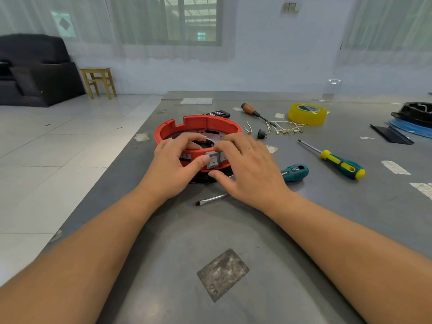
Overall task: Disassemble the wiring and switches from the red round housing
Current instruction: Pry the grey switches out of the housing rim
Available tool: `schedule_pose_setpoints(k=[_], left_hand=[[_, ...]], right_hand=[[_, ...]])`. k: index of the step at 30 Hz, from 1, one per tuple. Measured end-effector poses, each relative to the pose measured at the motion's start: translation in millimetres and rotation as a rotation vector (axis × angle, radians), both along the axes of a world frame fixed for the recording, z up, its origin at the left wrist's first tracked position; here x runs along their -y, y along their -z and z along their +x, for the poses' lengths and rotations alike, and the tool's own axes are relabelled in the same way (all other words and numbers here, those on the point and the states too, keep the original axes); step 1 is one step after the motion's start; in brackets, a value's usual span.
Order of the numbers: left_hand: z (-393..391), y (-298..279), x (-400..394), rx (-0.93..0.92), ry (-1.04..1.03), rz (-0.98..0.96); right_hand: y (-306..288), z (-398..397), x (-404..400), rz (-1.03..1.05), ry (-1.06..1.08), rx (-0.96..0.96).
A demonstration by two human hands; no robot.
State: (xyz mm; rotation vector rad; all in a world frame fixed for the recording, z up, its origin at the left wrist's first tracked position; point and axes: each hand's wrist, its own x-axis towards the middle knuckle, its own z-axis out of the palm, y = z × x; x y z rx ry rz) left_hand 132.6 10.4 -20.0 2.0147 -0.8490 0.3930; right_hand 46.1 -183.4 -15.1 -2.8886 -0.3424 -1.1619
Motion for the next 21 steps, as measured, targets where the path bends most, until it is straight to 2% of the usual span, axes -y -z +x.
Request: schedule_pose_setpoints(k=[4, 16, 21], left_hand=[[0, -1, 1, -0.013, -0.005, -0.006], [-5, -1, 0, 0.005, 0.009, 0.023], [-11, -3, -2, 0.106, 0.058, 0.099]], right_hand=[[-5, 9, -2, -0.042, -0.025, -0.006], [-4, 9, 3, 0.049, -0.167, 0.039], [-1, -3, 7, 0.248, -0.208, -0.015]])
